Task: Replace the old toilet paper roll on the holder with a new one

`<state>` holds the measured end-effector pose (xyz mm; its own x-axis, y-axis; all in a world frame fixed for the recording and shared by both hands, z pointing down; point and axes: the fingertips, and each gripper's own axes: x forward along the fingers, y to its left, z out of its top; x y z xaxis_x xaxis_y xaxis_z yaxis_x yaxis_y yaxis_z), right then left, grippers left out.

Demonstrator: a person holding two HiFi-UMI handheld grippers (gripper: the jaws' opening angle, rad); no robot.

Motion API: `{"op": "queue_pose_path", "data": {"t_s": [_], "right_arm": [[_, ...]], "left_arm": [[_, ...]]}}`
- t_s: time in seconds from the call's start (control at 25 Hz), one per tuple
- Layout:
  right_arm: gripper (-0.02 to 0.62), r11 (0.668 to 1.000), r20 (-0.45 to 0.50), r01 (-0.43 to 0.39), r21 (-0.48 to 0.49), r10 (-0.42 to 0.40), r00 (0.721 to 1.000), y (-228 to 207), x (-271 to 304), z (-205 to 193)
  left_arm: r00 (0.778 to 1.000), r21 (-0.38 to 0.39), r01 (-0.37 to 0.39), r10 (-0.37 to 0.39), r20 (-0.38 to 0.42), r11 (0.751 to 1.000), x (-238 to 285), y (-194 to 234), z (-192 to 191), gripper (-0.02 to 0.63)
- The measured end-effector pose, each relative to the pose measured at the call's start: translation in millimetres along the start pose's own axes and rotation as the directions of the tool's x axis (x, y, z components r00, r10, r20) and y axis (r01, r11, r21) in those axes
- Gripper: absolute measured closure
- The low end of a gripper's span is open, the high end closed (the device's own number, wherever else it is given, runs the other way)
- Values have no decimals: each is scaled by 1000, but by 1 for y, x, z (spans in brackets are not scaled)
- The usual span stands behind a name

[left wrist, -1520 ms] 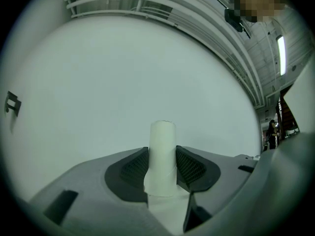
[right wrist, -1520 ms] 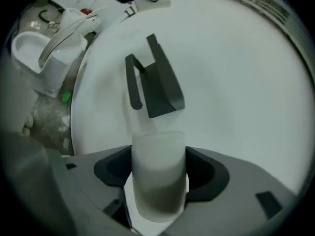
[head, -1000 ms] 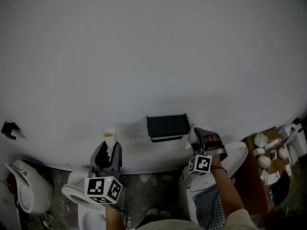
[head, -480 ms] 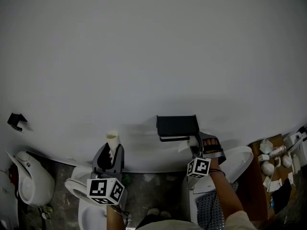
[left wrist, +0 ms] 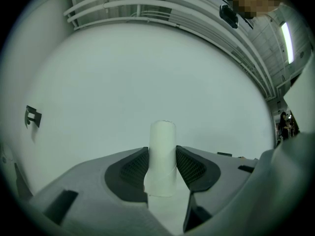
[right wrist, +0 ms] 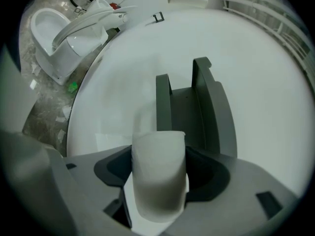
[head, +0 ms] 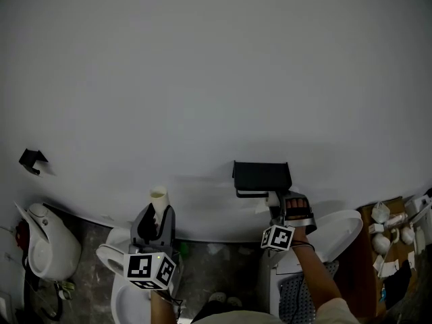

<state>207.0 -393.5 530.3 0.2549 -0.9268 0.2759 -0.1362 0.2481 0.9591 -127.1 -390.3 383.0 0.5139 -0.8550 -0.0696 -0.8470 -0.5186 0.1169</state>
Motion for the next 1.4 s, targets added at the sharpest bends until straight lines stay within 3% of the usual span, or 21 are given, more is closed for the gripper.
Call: {"op": "queue_pose_path", "data": {"t_s": [0.6, 1.0, 1.28, 1.4], "right_arm": [[290, 999, 105, 28, -31, -25, 994, -2, 4, 72], [227, 998, 150, -14, 54, 6, 989, -2, -12, 86], [193, 975, 200, -42, 219, -3, 980, -13, -52, 90], [218, 924, 221, -52, 380, -36, 975, -33, -75, 86]], "left_arm": [[995, 21, -96, 96, -1, 995, -33, 34, 5, 428], [997, 24, -75, 75, -5, 997, -27, 29, 3, 428], [1000, 18, 2, -2, 5, 1000, -8, -1, 6, 428], [999, 25, 35, -36, 13, 999, 3, -17, 11, 428]]}}
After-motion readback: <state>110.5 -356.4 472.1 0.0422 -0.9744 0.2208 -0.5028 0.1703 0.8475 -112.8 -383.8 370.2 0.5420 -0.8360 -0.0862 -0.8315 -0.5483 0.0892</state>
